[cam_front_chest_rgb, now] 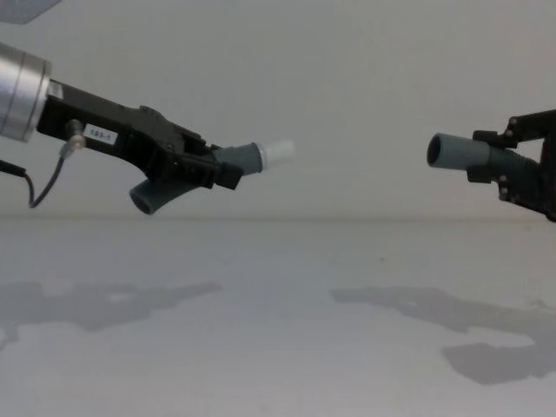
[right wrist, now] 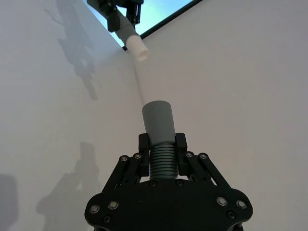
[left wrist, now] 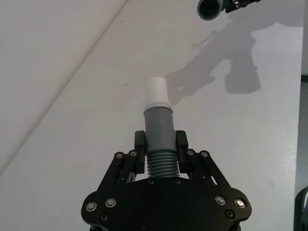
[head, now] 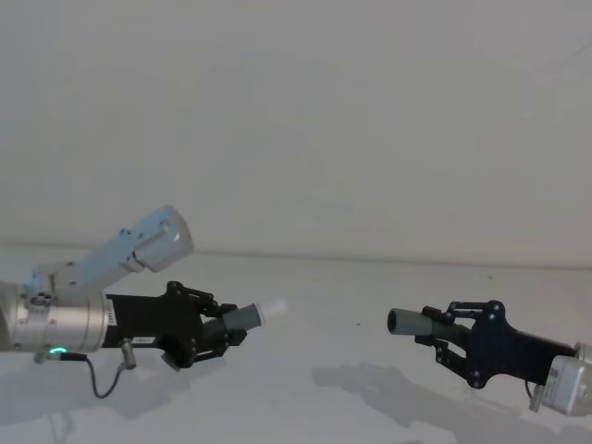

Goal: Use both hands to pick up one end of the pipe from the table, align the ends, and insert them.

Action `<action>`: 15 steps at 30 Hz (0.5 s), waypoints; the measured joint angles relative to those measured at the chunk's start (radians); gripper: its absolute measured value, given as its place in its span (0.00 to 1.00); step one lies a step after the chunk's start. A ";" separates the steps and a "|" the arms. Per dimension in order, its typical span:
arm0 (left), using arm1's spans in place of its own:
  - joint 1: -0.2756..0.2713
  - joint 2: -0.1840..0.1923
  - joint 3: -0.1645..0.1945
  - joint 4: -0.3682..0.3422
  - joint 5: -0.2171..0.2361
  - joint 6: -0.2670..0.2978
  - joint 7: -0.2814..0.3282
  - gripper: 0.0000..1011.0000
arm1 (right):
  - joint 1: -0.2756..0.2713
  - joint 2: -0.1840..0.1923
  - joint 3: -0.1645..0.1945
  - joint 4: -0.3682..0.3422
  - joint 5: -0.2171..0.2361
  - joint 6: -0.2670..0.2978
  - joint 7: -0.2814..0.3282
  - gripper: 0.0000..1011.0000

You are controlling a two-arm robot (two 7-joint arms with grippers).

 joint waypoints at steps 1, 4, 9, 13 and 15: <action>-0.008 -0.007 0.007 0.011 0.002 -0.003 -0.005 0.33 | 0.002 0.000 -0.002 0.002 0.002 -0.002 0.000 0.28; -0.026 -0.021 0.020 0.035 0.004 -0.008 -0.015 0.33 | 0.005 0.001 -0.005 0.006 0.007 -0.006 0.003 0.28; -0.051 -0.042 0.039 0.070 0.008 -0.018 -0.031 0.33 | 0.009 0.003 -0.013 0.007 0.022 -0.012 0.010 0.28; -0.071 -0.057 0.055 0.097 0.011 -0.025 -0.045 0.33 | 0.011 0.005 -0.018 0.006 0.032 -0.015 0.014 0.28; -0.082 -0.066 0.063 0.112 0.012 -0.029 -0.054 0.33 | 0.012 0.005 -0.020 0.003 0.034 -0.015 0.014 0.28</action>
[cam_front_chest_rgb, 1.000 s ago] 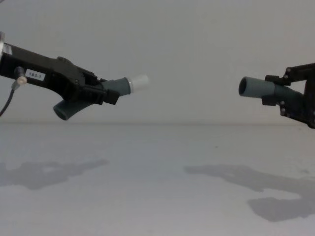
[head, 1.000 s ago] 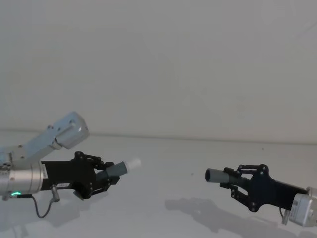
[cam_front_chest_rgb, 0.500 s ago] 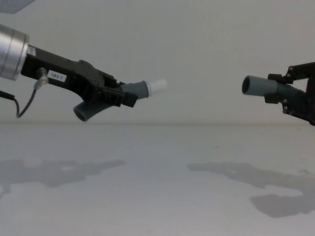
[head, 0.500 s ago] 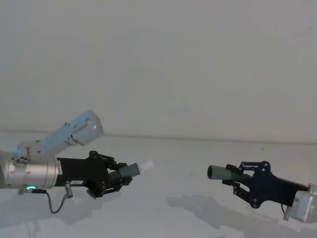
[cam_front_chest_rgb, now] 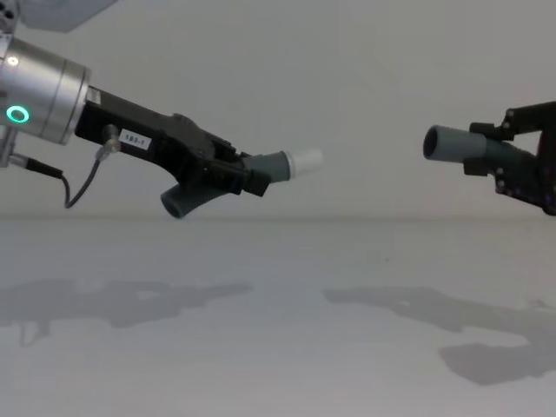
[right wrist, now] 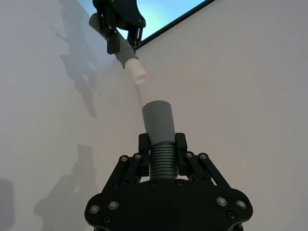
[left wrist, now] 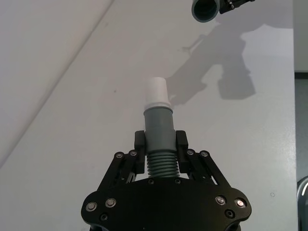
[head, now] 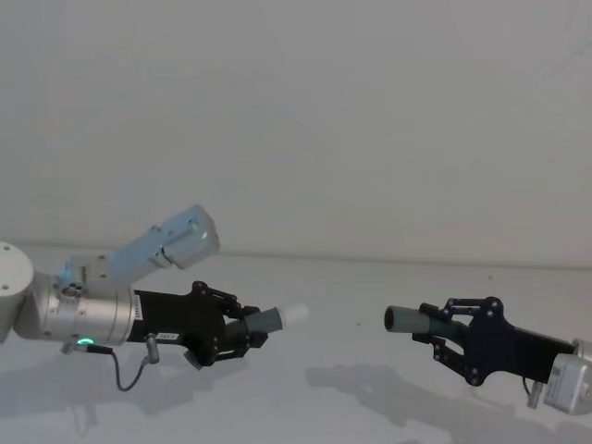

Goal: Use both hands to pick up one end of the pipe from the table, align the ends, and insert them.

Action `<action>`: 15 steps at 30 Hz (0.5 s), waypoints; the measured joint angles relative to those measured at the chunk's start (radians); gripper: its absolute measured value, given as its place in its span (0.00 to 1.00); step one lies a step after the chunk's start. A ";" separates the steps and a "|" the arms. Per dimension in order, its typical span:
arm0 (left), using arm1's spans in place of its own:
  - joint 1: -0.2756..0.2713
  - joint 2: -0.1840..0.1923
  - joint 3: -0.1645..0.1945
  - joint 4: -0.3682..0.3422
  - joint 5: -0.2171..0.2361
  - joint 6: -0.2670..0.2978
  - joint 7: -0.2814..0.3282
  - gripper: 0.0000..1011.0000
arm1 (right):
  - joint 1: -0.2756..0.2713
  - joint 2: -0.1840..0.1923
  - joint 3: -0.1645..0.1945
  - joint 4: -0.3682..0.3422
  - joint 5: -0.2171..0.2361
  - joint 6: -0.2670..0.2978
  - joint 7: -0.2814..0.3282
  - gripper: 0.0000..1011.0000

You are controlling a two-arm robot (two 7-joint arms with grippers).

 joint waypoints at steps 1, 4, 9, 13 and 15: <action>-0.005 -0.004 0.004 0.006 0.000 -0.001 -0.003 0.33 | 0.000 0.000 -0.001 -0.001 0.000 0.000 0.000 0.28; -0.017 -0.013 0.014 0.023 0.001 -0.005 -0.013 0.33 | 0.001 0.000 -0.002 -0.004 -0.001 0.000 -0.001 0.28; -0.036 -0.027 0.030 0.045 0.001 -0.010 -0.030 0.33 | 0.003 0.000 -0.005 -0.011 -0.017 -0.001 -0.012 0.28; -0.045 -0.034 0.038 0.055 -0.001 -0.013 -0.038 0.33 | 0.004 0.000 -0.005 -0.016 -0.036 -0.003 -0.024 0.28; -0.049 -0.036 0.042 0.058 -0.003 -0.014 -0.043 0.33 | 0.004 0.000 -0.006 -0.020 -0.050 -0.005 -0.032 0.28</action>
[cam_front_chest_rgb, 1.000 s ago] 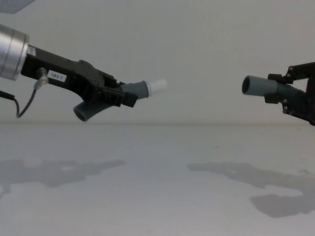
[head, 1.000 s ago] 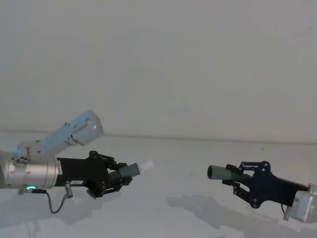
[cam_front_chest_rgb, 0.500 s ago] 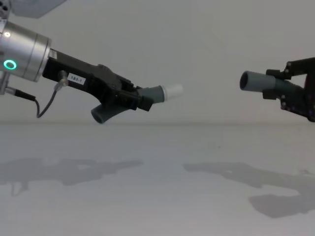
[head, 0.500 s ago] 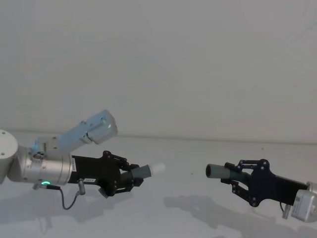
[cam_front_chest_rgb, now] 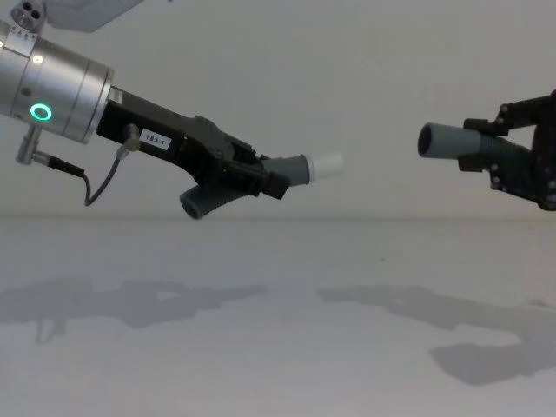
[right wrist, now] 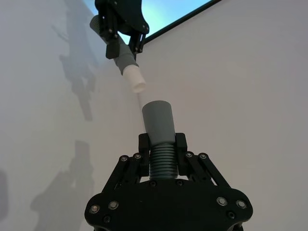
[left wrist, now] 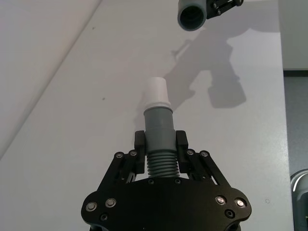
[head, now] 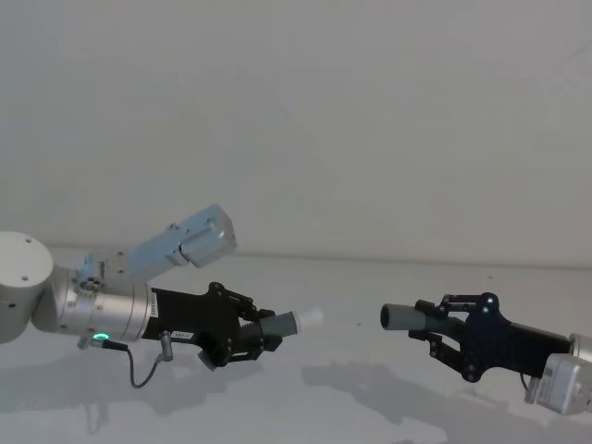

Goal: Use both hands to pick up one end of the pipe from the table, align the ends, and insert them.

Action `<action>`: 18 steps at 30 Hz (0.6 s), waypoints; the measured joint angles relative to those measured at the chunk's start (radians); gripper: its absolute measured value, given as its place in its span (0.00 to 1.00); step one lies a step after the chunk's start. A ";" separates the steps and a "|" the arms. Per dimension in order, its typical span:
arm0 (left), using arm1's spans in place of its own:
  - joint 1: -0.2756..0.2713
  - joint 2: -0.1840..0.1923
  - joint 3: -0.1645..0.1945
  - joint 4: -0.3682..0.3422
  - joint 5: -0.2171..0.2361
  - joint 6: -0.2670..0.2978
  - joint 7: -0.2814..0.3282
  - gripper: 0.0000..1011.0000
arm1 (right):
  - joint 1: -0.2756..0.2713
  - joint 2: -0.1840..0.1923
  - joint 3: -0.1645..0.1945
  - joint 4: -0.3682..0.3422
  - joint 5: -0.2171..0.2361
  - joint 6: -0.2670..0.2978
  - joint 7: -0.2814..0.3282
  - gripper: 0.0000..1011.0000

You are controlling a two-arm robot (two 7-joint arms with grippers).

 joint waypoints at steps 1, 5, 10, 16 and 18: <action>-0.002 -0.001 0.001 0.001 -0.001 0.000 -0.001 0.33 | 0.000 0.000 0.000 -0.002 -0.005 0.000 -0.002 0.28; -0.007 -0.003 0.008 0.003 -0.005 0.000 -0.007 0.33 | 0.000 0.001 -0.001 -0.010 -0.034 -0.003 -0.016 0.28; -0.013 -0.005 0.015 0.005 -0.009 0.000 -0.012 0.33 | 0.002 0.002 -0.003 -0.021 -0.076 -0.004 -0.034 0.28; -0.021 -0.008 0.023 0.011 -0.013 0.000 -0.018 0.33 | 0.004 0.003 -0.006 -0.029 -0.112 -0.005 -0.049 0.28; -0.024 -0.010 0.025 0.014 -0.014 -0.001 -0.019 0.33 | 0.006 0.003 -0.009 -0.033 -0.130 -0.005 -0.056 0.28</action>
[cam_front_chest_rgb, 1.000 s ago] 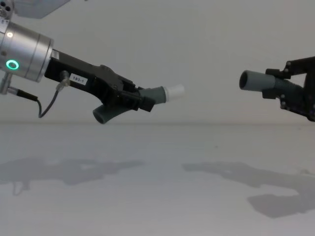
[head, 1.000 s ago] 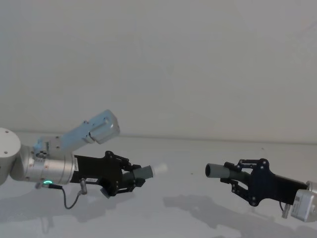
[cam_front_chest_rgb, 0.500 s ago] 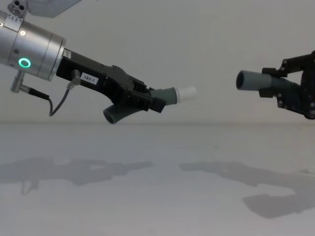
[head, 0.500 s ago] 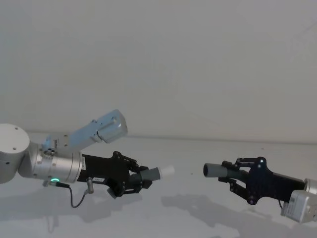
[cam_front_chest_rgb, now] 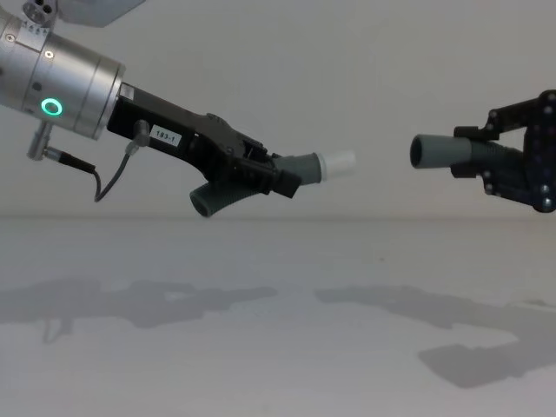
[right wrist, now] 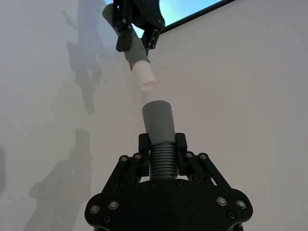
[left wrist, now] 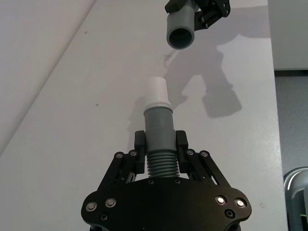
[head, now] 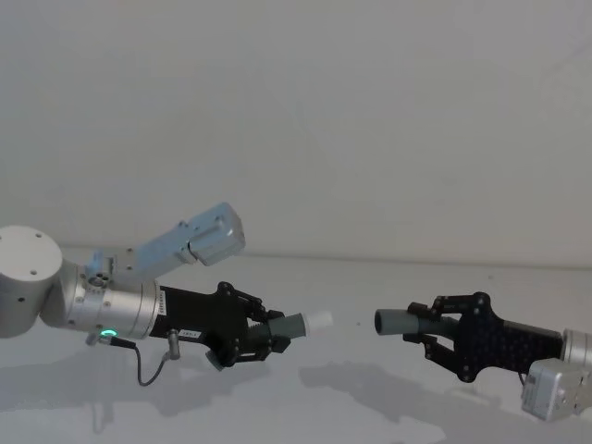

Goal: Use both hands to pick up one end of the pipe from the table, align the ends, and insert them.

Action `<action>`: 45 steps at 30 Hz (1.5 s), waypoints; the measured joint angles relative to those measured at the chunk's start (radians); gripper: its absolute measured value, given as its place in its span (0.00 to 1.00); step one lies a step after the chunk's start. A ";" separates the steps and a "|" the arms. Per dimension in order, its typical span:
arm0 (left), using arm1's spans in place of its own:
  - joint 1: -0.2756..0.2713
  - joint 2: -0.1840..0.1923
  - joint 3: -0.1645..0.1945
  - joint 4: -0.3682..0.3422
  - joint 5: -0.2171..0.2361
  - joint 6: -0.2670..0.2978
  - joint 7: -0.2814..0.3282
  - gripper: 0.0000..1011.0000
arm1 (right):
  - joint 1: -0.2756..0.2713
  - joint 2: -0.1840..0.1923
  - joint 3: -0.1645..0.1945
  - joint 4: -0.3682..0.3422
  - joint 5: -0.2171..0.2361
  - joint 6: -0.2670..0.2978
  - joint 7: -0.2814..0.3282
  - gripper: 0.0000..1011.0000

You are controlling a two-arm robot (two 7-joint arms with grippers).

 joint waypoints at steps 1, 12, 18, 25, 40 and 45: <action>-0.002 -0.002 0.002 0.003 -0.001 -0.002 -0.001 0.33 | 0.001 0.000 -0.001 -0.001 -0.004 0.000 -0.001 0.28; -0.024 -0.017 0.016 0.034 -0.007 -0.015 -0.013 0.33 | 0.011 -0.004 -0.012 -0.008 -0.045 0.005 -0.016 0.28; -0.036 -0.027 0.025 0.054 -0.010 -0.023 -0.021 0.33 | 0.019 -0.006 -0.018 -0.008 -0.051 0.010 -0.021 0.28; -0.049 -0.039 0.036 0.077 -0.014 -0.031 -0.028 0.33 | 0.030 -0.009 -0.026 -0.006 -0.055 0.018 -0.024 0.28; -0.066 -0.052 0.053 0.096 -0.021 -0.038 -0.033 0.33 | 0.040 -0.004 -0.043 -0.009 -0.057 0.031 -0.024 0.28; -0.067 -0.052 0.057 0.091 -0.024 -0.038 -0.030 0.33 | 0.041 -0.001 -0.050 -0.012 -0.058 0.032 -0.023 0.28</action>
